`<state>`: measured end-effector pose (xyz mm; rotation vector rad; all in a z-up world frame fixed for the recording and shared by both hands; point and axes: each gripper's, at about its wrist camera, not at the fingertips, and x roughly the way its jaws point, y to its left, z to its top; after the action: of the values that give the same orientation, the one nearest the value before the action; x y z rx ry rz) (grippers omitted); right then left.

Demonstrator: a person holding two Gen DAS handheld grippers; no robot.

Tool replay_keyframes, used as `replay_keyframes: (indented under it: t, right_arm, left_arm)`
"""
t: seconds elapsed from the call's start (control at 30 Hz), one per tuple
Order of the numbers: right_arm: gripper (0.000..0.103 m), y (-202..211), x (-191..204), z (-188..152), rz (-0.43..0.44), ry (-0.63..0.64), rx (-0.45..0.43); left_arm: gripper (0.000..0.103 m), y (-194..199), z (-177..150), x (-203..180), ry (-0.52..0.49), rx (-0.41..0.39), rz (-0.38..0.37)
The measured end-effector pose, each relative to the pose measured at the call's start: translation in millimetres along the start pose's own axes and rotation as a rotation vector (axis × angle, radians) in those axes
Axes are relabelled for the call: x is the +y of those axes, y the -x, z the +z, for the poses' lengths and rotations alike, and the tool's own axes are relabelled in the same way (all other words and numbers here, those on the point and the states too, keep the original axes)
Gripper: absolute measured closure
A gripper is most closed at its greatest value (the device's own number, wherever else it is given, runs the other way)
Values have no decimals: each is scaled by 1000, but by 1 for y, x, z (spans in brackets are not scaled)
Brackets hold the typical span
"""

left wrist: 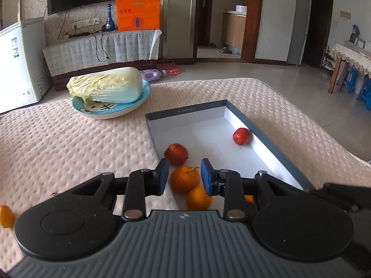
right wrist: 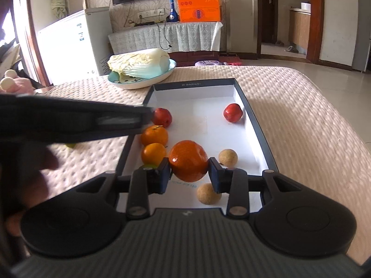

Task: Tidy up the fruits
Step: 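Lower the red apple into the box and open the left gripper while the right lowers the orange, then open the right gripper to drop the orange into the box, withdraw both grippers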

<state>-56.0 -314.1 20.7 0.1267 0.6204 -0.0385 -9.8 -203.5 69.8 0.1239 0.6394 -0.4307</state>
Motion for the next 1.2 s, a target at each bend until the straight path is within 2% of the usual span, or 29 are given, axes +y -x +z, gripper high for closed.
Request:
replay_keyframes:
  t: [0.1,0.2,0.4,0.63,0.87,0.93,1.0,1.2]
  right_arm:
    - [64,-7,-5,-1,-16,-25,15]
    - [64,-9,-8,-2,-22,-52,22]
    - [64,-9,-5,-2,-25,-58,21]
    - [64,-11,4,-1,-25,-46,17]
    - [63,-9,-4,-2,-57,-64,8]
    - [63,-7,-4,-1,-84,-64,-12]
    - [57,-3,-5,-1,-96,-72,-39]
    - [57,7,-7,3,-86,-89,-116]
  left_arm:
    - [68,19,-9,9,-15,-11,27]
    - [68,28,-19,22,33,-9,36]
    - [68,22,-40,30,45,29,59]
    - [68,28,-42,18,15,4,14]
    - [68,27,-44,4,-17,1,-20]
    - [68,26,-45,3,-20,2,-22]
    - [68,26,-45,3,-23,1,-21]
    - [68,26,-46,6,-21,3,-16]
